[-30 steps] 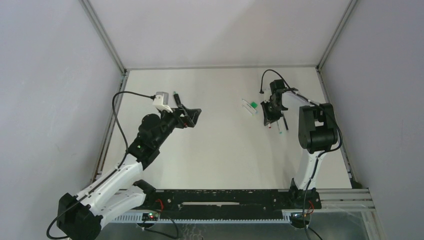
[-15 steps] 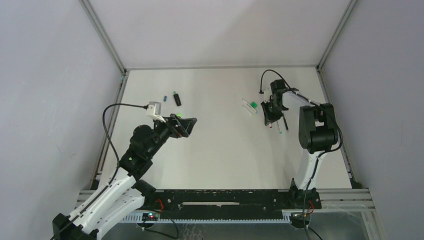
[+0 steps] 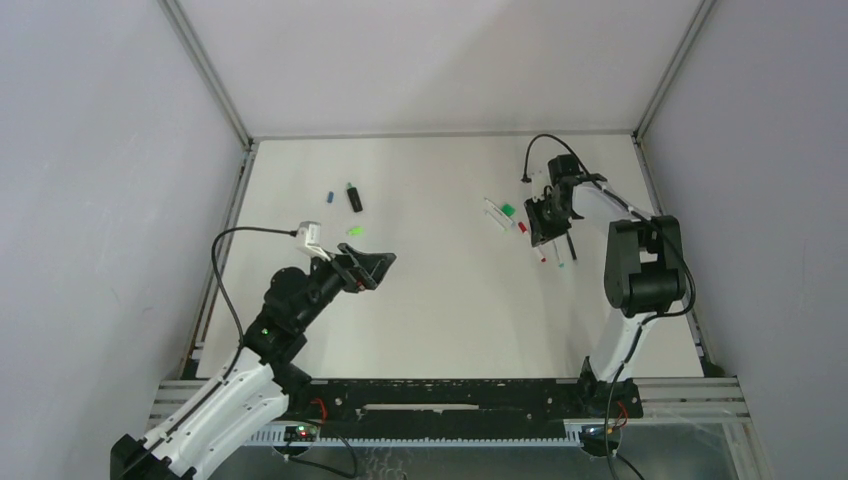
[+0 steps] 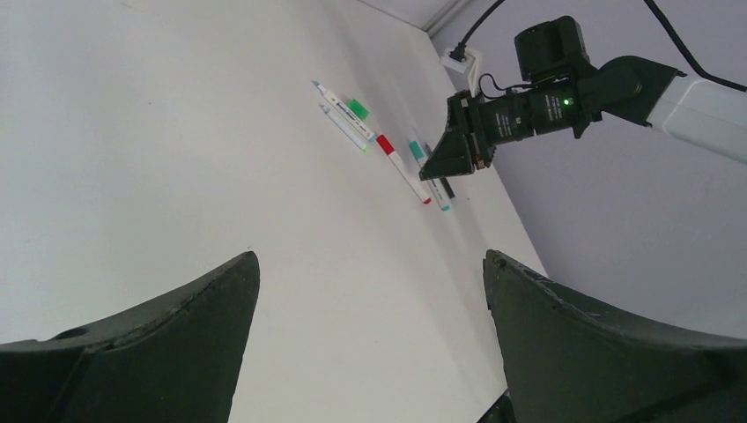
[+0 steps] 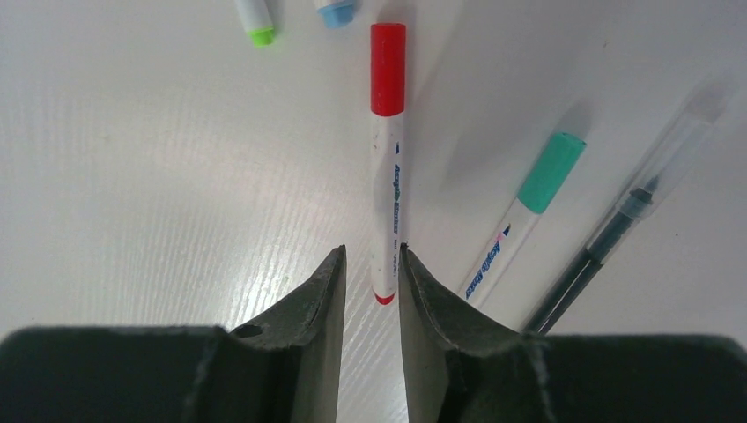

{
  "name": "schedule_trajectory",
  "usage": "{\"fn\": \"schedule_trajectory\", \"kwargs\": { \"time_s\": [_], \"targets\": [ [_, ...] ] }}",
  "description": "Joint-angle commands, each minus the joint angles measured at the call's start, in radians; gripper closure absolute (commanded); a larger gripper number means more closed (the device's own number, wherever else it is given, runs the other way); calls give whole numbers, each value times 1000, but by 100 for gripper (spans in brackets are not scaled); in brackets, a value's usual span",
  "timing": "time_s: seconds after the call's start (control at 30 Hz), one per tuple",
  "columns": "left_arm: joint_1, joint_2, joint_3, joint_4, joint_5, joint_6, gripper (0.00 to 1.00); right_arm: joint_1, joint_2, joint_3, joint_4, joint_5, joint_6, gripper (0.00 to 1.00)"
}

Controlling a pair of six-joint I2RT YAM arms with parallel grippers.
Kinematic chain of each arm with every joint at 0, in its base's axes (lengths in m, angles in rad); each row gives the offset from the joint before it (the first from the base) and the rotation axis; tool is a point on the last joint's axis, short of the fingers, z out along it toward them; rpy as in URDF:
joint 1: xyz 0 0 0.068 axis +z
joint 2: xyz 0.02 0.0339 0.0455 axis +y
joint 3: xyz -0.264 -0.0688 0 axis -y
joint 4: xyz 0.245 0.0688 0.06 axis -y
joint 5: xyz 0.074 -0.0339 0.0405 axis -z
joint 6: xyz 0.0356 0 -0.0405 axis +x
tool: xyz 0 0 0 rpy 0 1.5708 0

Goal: Insert the pens into the pen caps
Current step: Place the pen at the center of the board, then pick up the pen from the center of the board.

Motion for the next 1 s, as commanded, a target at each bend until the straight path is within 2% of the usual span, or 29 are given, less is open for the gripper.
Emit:
{"fn": "schedule_trajectory", "kwargs": {
  "time_s": [0.0,0.23,0.47,0.5,0.6,0.67,0.8,0.97],
  "targets": [
    [7,5,34,41,63,-38,0,-16,-95,-1,-12,-50,-30,65],
    [15,7,130,-111,-4,65,0,-33,-314,-24,-12,-272,-79,63],
    [19,8,174,-176,-95,112,1,-34,-591,-69,73,-508,-71,63],
    [20,8,178,-174,-108,119,1,-33,-618,-69,92,-532,-56,59],
    [20,22,195,-172,-159,149,1,-34,-658,-69,143,-641,1,35],
    [23,47,206,-174,-189,172,1,-33,-650,-69,155,-741,38,27],
    [43,126,239,-175,-233,188,0,-33,-603,-79,95,-926,-3,28],
    [123,286,296,-111,-200,201,0,-44,-624,-178,167,-905,5,28]
  ]
}}
